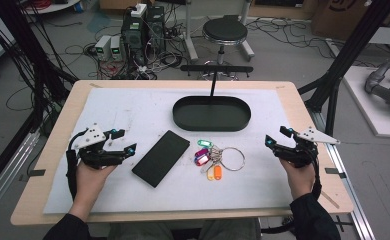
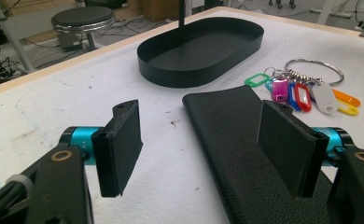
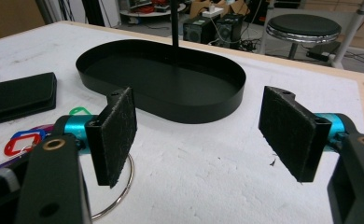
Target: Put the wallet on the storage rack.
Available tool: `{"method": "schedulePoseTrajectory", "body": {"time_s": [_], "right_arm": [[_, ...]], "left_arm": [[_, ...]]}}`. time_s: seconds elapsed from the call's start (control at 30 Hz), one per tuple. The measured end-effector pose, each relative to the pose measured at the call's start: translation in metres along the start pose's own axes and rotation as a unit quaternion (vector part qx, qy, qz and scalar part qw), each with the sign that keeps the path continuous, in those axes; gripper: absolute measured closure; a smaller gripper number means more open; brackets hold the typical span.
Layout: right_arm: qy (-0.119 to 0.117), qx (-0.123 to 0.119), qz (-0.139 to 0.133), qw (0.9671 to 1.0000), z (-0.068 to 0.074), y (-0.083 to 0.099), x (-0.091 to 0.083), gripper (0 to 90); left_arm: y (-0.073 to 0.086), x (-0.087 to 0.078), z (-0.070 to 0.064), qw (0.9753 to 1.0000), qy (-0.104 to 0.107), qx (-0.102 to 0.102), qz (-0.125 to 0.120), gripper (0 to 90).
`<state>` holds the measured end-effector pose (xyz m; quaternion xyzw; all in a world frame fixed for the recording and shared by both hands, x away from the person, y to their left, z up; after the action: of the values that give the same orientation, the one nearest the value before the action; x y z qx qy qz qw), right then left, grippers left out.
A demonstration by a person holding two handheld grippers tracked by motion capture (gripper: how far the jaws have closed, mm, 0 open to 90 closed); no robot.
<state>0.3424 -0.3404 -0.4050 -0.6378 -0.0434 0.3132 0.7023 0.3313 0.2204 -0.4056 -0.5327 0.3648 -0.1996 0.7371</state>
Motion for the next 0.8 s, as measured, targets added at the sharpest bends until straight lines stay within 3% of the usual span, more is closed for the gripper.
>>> {"method": "schedulePoseTrajectory", "body": {"time_s": [0.1,0.2,0.3,0.43,0.67,0.8], "right_arm": [[-0.002,-0.007,0.003,1.0000,-0.001,0.000,0.004,28.1],[-0.005,0.002,-0.001,1.0000,-0.004,-0.001,0.006,28.1],[-0.004,0.002,-0.002,1.0000,-0.004,-0.001,0.005,28.1],[-0.002,0.005,-0.005,1.0000,-0.005,-0.001,0.004,28.2],[0.007,-0.014,-0.016,0.9997,0.001,-0.004,0.002,28.2],[0.009,-0.016,-0.015,0.9997,0.003,-0.005,0.003,28.2]], "left_arm": [[0.002,-0.001,0.000,1.0000,0.000,-0.002,0.001,30.4],[0.004,0.000,0.000,1.0000,0.002,-0.005,0.007,30.4],[0.006,-0.001,0.002,0.9997,0.003,-0.023,0.003,30.4],[0.008,-0.004,0.002,0.9995,-0.001,-0.031,0.003,30.4],[0.012,-0.009,-0.005,0.9989,-0.017,-0.044,0.009,30.4],[0.016,-0.010,-0.012,0.9978,-0.013,-0.062,0.022,30.4]]}}
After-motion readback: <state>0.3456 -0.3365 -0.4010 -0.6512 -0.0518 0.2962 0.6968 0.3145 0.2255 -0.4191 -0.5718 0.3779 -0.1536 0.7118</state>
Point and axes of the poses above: each handheld gripper's, and its own axes: x roughly forward along the jaws, y roughly out of its underside, z roughly to its left, the point moved 2 cm from there along x, roughly forward along the jaws, and after that the axes turned 9 degrees about x, right-handed, at the moved point
